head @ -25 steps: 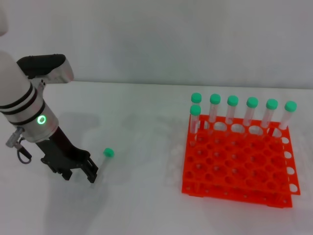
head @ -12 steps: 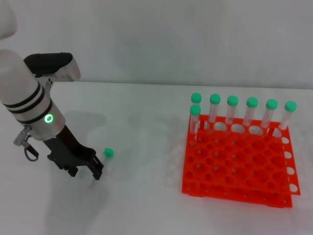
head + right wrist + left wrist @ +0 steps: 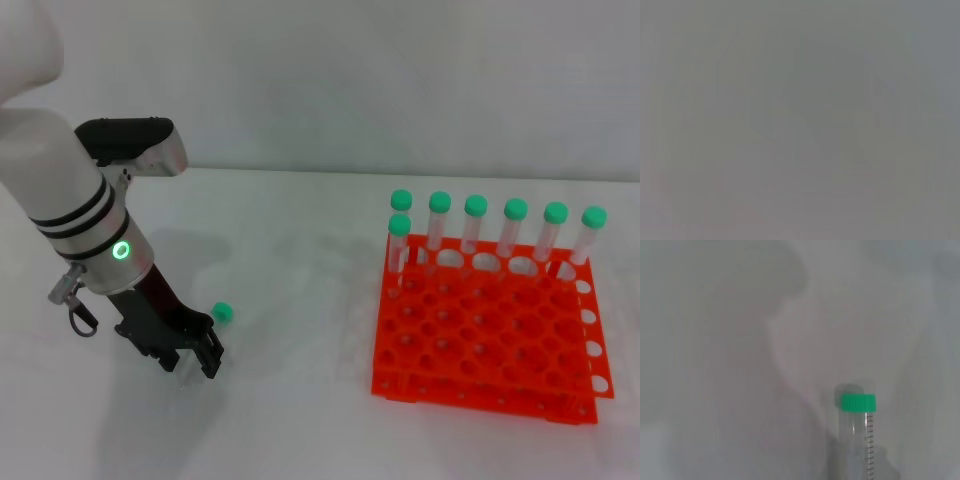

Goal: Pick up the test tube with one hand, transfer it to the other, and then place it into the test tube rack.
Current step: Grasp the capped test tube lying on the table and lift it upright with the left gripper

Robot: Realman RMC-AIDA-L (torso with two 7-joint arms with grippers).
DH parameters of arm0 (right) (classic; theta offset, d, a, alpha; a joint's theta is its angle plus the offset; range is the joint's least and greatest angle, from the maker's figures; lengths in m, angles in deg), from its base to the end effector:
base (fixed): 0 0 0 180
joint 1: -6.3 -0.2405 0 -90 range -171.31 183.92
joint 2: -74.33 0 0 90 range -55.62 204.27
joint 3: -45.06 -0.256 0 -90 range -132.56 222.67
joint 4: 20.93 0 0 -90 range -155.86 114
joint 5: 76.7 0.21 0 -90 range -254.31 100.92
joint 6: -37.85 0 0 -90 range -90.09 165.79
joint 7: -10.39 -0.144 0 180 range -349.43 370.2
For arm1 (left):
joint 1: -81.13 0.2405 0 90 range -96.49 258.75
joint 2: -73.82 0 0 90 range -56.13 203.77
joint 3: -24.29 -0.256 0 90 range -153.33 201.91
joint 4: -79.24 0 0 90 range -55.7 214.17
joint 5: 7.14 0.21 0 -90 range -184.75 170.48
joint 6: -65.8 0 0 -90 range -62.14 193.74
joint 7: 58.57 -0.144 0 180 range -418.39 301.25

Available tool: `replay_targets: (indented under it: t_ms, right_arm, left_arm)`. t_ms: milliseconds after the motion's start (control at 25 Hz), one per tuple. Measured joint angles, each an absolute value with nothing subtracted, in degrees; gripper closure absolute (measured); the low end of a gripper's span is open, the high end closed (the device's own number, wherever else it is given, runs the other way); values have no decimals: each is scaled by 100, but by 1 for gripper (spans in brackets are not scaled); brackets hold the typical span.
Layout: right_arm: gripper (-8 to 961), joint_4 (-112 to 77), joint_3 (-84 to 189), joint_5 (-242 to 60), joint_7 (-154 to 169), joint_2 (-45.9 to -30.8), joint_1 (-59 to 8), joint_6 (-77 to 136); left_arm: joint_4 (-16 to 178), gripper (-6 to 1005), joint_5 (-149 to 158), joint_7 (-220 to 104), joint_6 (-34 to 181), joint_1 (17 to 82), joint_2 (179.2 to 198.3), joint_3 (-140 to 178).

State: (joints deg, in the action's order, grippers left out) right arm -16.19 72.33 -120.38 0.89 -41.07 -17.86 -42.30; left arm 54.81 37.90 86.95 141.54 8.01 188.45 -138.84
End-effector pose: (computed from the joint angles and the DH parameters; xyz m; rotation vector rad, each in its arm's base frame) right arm 0.3630 0.3194 0.0911 -1.3132 0.2909 0.6545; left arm -0.2289 0.4172 0.0078 -2.1559 -1.6602 0.6072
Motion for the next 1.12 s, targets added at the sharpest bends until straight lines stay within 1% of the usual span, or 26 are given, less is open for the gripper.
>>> replay_targets:
  t_ms: [80,280,1120]
  right_arm:
    - [105,-1619,7237,-12038,89,-4107,-1786,-4232]
    - [106,-1619,7239,-12038,90,-4107,-1778,-4249]
    - [108,-1618,7239,-12039,89,-4107,-1793,-4219]
  left_arm:
    - [5506,312,3814,8716,14144,788,18852,-13884]
    - [5573,525,3942,8790,14138,753,18882,-13883]
    - [5735,600,4271,8952,13976,788,18890,-13875]
